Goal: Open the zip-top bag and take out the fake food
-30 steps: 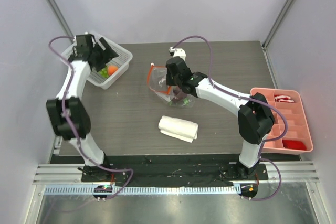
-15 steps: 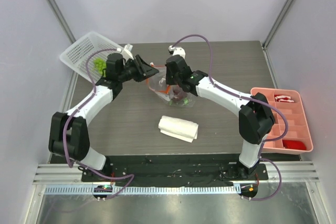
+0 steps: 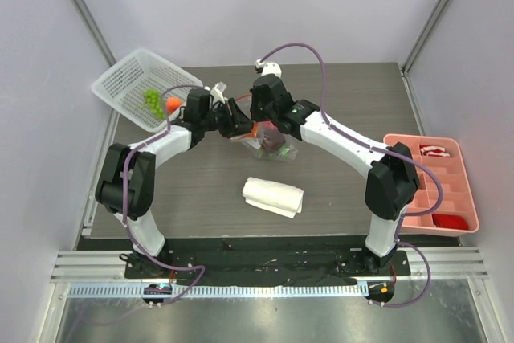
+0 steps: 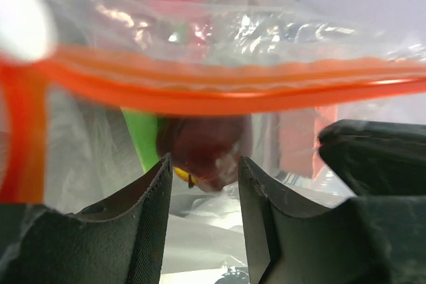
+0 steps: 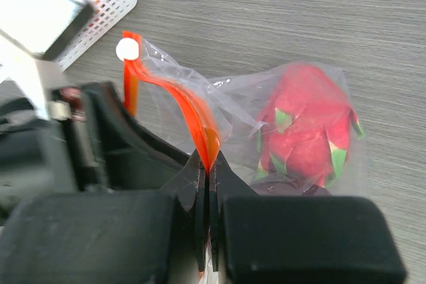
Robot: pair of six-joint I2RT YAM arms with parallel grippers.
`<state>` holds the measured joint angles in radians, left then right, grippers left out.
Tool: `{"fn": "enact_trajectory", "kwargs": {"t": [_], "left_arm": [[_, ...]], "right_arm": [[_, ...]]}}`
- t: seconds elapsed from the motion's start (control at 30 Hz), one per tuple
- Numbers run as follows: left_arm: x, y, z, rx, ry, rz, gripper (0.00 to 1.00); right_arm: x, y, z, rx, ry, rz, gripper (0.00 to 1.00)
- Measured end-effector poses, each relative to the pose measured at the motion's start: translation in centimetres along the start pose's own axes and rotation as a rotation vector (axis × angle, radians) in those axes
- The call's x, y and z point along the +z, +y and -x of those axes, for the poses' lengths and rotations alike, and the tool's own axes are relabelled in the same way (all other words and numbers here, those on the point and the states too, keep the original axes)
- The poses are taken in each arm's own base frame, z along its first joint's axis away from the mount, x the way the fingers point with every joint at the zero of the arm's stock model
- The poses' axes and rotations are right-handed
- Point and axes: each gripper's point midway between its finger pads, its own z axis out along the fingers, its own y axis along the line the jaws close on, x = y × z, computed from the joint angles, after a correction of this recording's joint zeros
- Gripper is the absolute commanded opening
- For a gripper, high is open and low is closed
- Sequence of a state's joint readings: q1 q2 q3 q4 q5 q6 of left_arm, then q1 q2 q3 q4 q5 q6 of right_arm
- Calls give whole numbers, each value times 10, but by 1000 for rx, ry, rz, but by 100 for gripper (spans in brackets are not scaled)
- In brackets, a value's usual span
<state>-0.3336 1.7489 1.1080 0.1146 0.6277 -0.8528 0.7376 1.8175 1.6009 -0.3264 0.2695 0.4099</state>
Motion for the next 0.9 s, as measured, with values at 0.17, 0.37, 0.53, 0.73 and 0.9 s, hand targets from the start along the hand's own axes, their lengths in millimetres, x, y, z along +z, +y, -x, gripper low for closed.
{"fn": "enact_trajectory", "kwargs": {"t": [0.17,0.37,0.53,0.73,0.9], "left_arm": [[9,5,-21,15,79,2,55],[18,9,-38,40,162,-6,74],[28,14,-57,31,223,-9,75],[33,18,-54,24,207,1,74],[33,19,-46,19,178,2,79]], "right_arm": [[4,-3,-11,-4,16,-5,1],[8,-14,-31,-20,52,-32,1],[9,-21,-35,-21,59,-51,1],[16,-14,-20,-20,45,-52,1],[18,-7,-13,7,39,-41,1]]}}
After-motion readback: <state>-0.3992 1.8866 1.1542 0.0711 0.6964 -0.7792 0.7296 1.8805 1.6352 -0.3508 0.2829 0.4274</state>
